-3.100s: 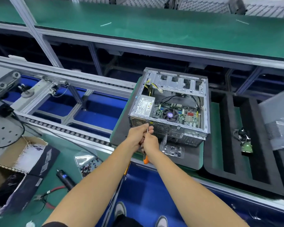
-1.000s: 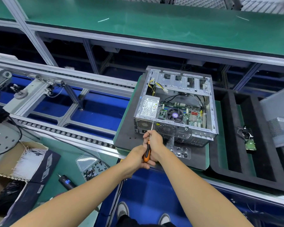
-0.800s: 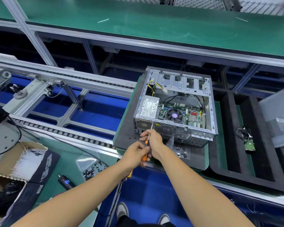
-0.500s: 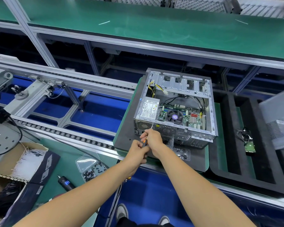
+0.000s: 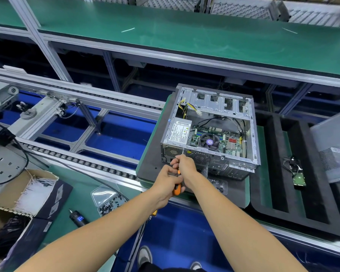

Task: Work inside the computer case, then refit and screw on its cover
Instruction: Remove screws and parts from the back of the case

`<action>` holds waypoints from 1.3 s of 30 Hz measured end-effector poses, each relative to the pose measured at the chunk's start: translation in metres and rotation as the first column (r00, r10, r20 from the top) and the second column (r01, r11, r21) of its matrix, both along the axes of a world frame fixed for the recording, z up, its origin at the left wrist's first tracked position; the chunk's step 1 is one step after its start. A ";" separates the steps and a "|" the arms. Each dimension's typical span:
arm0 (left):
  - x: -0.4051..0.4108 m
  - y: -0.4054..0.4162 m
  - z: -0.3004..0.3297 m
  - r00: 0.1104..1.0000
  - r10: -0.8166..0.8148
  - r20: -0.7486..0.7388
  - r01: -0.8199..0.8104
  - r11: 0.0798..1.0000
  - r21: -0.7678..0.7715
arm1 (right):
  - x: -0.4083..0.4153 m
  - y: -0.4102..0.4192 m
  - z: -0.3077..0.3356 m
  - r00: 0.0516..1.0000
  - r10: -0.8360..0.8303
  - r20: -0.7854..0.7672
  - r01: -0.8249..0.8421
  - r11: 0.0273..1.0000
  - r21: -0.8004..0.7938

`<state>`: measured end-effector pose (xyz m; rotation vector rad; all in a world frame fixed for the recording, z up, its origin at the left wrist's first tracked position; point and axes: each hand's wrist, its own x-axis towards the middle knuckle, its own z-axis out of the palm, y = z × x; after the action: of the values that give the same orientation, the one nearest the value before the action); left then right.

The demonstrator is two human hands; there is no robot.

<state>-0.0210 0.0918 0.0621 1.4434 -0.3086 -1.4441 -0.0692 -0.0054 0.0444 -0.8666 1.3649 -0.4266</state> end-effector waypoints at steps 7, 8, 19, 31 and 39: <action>0.002 0.009 -0.003 0.978 -0.086 -0.188 0.091 0.996 0.018 | 0.000 -0.004 0.001 0.999 0.032 0.019 -0.033 0.999 0.024; 0.004 0.010 -0.003 0.978 -0.120 -0.169 0.126 0.992 0.022 | -0.001 -0.004 0.002 0.999 0.047 0.016 -0.047 0.999 0.021; 0.006 0.006 -0.007 0.994 -0.102 0.028 0.101 0.994 0.044 | -0.012 0.003 0.011 0.858 0.111 -0.501 -0.320 0.879 -0.354; 0.010 0.000 -0.008 0.983 -0.182 -0.011 0.182 0.983 0.028 | -0.008 -0.116 0.050 0.745 -0.096 -0.660 -0.594 0.355 -0.722; 0.006 -0.001 -0.020 0.992 -0.114 -0.062 0.113 0.993 -0.015 | 0.021 -0.146 0.002 0.737 0.324 -0.592 -0.660 0.529 -0.533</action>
<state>-0.0148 0.0903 0.0422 1.3871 -0.3637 -1.5737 -0.0484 -0.1509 0.0462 -2.0881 1.2294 -0.3060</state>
